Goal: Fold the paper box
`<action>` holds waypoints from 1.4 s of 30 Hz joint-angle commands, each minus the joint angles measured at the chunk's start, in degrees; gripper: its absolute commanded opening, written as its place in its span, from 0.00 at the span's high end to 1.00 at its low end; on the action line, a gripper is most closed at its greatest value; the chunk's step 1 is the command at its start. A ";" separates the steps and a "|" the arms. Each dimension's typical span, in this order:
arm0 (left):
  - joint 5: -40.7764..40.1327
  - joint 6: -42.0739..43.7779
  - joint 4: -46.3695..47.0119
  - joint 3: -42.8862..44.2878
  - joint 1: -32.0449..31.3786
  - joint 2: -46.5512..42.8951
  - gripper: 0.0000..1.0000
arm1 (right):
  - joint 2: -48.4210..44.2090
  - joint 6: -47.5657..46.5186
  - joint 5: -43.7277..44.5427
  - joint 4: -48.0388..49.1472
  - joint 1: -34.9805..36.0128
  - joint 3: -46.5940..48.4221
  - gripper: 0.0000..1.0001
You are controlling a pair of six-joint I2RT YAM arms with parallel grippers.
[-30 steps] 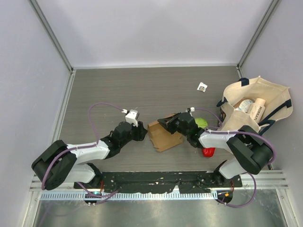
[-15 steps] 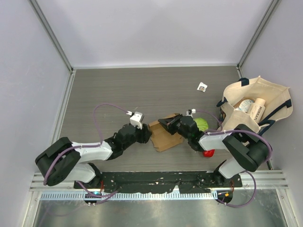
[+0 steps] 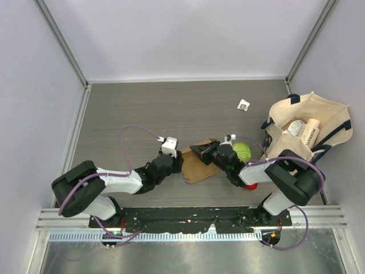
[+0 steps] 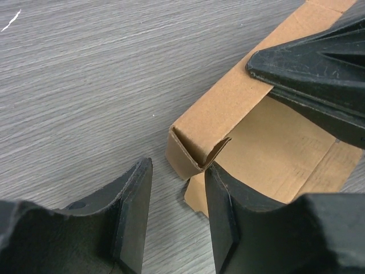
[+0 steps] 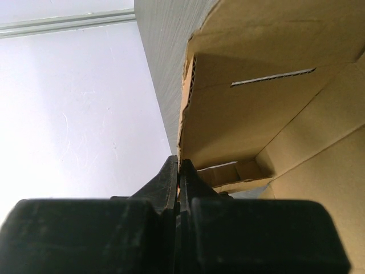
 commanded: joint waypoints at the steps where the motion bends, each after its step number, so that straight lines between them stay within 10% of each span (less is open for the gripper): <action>1: -9.27 0.86 3.39 3.49 -2.23 2.39 0.55 | 0.44 -0.90 2.57 3.41 0.61 -1.68 0.99; 15: -29.76 -6.96 -11.19 14.65 -6.10 11.62 0.70 | 0.52 2.26 4.68 4.73 2.37 -2.12 1.00; 25: -46.02 -22.34 -33.85 25.29 -6.28 20.23 1.00 | 2.19 9.29 10.39 7.62 7.11 -3.35 0.99; 29: -42.80 -19.03 -26.10 22.14 -6.19 19.01 1.00 | 3.07 9.12 11.62 7.72 8.52 -2.30 0.96; 35: -29.44 -1.96 -2.33 9.74 -6.10 13.83 1.00 | -2.80 -4.71 6.70 -4.30 6.41 0.78 0.55; 36: -28.73 -1.17 -2.07 8.78 -6.10 13.30 1.00 | -4.56 -7.20 6.09 -7.89 5.54 1.39 0.30; 42: -26.53 3.58 -0.83 7.10 -6.10 9.96 1.00 | -21.34 -35.01 -0.95 -41.19 1.32 6.83 0.25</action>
